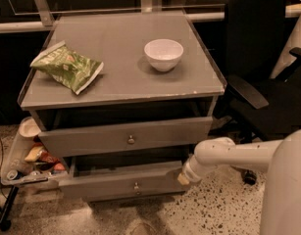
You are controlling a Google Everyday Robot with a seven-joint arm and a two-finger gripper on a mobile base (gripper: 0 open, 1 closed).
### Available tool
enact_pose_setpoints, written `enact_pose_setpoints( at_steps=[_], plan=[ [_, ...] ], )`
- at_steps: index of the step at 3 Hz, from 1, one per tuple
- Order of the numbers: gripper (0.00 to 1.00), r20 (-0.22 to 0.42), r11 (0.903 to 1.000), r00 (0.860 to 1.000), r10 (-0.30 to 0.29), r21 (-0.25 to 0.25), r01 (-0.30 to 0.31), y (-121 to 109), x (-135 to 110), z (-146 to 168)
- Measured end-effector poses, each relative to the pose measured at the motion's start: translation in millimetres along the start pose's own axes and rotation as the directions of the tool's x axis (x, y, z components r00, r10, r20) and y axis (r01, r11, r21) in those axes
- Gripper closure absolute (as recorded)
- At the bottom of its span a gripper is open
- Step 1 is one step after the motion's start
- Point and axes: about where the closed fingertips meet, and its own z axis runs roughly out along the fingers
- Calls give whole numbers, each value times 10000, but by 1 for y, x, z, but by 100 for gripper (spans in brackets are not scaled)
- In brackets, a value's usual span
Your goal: Close middle drawer
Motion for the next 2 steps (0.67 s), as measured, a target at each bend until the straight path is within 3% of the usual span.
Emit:
enact_pose_setpoints(
  at_steps=[1, 2],
  plan=[
    [100, 521, 9946, 9955, 793, 625, -825, -31, -16, -8],
    [100, 583, 9786, 9805, 1876, 745, -1917, -48, -11, 13]
  ],
)
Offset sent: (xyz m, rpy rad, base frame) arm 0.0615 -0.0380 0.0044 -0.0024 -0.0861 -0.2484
